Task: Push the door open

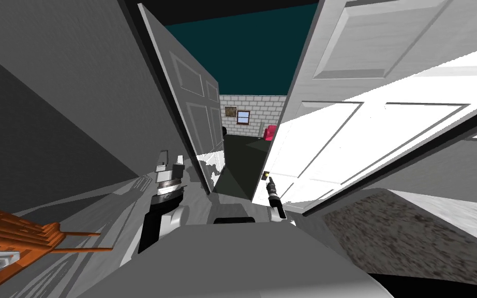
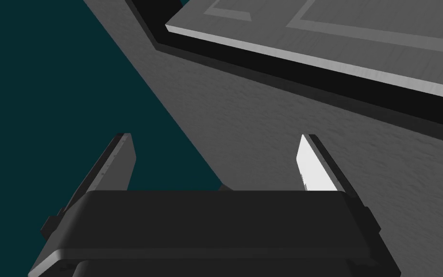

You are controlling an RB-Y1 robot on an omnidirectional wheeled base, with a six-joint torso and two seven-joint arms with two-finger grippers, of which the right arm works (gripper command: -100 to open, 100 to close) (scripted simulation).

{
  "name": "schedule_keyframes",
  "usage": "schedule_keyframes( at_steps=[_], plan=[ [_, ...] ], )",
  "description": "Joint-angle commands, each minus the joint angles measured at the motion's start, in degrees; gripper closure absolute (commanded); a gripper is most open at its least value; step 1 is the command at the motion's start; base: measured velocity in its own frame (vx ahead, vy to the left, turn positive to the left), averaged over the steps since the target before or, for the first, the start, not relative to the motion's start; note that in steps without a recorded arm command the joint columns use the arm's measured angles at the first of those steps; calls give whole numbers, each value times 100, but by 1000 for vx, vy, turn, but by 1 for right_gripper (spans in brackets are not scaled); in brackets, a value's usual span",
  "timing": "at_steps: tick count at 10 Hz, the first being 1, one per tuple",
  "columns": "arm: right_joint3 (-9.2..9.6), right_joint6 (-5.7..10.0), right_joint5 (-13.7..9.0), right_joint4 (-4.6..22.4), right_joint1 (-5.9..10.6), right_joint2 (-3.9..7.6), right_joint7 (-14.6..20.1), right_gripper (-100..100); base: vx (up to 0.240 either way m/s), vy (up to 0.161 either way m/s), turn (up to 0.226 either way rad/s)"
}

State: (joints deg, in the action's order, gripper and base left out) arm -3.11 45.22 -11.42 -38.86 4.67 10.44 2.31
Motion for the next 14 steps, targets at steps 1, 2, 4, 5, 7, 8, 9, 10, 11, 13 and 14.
schedule_keyframes(
  at_steps=[1,2,4,5,7,8,9,10,11,13,14],
  plan=[
    [-24,-2,-10,28,20,-6,-13,-100,210,-67,33],
    [-37,-4,-15,41,30,-9,-19,-100,225,-54,32],
    [-57,-6,-23,62,45,-14,-29,-100,191,-44,15],
    [-44,-1,-18,52,27,-21,-27,-100,73,-15,2],
    [-44,-1,-18,52,27,-21,-27,100,-19,4,4],
    [-44,-1,-18,52,27,-21,-27,100,-17,2,1],
    [-44,-1,-18,52,27,-21,-27,100,-12,2,-2],
    [-44,-1,-18,52,27,-21,-27,100,-8,3,-3],
    [-44,-1,-18,52,27,-21,-27,100,0,0,0],
    [-108,-4,-51,75,19,-15,-54,100,123,14,-28],
    [-140,-1,-69,83,18,-11,-65,100,173,19,-34]
  ],
)
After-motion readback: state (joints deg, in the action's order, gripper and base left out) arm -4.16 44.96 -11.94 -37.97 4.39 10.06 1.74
